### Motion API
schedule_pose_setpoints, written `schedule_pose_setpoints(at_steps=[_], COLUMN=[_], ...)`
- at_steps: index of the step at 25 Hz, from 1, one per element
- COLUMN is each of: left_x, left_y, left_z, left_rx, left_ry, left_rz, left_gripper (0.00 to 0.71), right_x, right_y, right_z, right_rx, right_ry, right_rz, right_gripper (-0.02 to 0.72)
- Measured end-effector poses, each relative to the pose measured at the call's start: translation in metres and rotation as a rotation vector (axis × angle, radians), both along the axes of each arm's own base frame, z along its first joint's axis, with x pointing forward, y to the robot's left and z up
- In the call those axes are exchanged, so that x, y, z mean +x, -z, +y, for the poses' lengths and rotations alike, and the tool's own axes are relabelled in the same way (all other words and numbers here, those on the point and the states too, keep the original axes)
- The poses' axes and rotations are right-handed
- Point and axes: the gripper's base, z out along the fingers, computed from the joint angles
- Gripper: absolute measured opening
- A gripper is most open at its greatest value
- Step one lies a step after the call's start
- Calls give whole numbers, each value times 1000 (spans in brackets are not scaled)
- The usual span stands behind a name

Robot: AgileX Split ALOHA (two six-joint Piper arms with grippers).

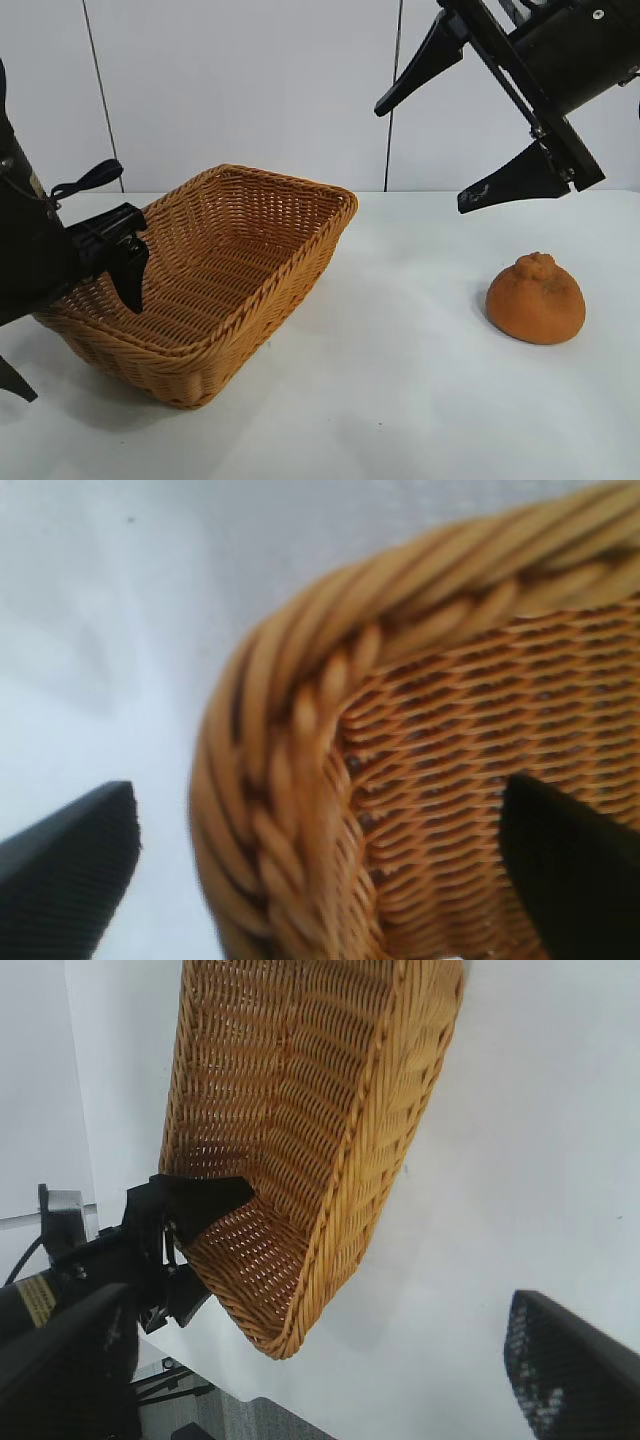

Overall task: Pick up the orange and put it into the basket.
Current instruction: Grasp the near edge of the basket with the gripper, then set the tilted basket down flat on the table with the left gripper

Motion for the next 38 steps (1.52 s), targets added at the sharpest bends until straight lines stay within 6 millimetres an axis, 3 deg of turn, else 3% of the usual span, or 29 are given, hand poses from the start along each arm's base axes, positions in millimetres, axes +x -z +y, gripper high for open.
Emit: schedule_pose_setpoints(at_steps=[3, 5, 13, 14, 21, 29, 32, 38], left_x=[1, 1, 1, 2, 6, 45, 55, 79], left_y=[0, 0, 0, 0, -11, -53, -61, -59], left_z=[-1, -1, -2, -2, -2, 23, 32, 46], left_rx=[-9, -11, -23, -36, -67, -114, -133, -111], left_ry=[-4, -5, -26, -41, -58, 17, 87, 404], left_rz=[-9, -15, -9, -17, -33, -104, -114, -32], left_gripper=[692, 642, 133, 108, 94, 94, 94, 94], right_x=[0, 0, 0, 0, 0, 0, 0, 0], right_y=[0, 0, 0, 0, 0, 0, 0, 0], right_z=[0, 0, 0, 0, 0, 0, 0, 0], right_rx=[0, 0, 0, 0, 0, 0, 0, 0], right_ry=[0, 0, 0, 0, 0, 1, 1, 1], right_rz=[0, 0, 0, 0, 0, 1, 1, 1], right_gripper=[684, 684, 684, 684, 684, 684, 684, 684])
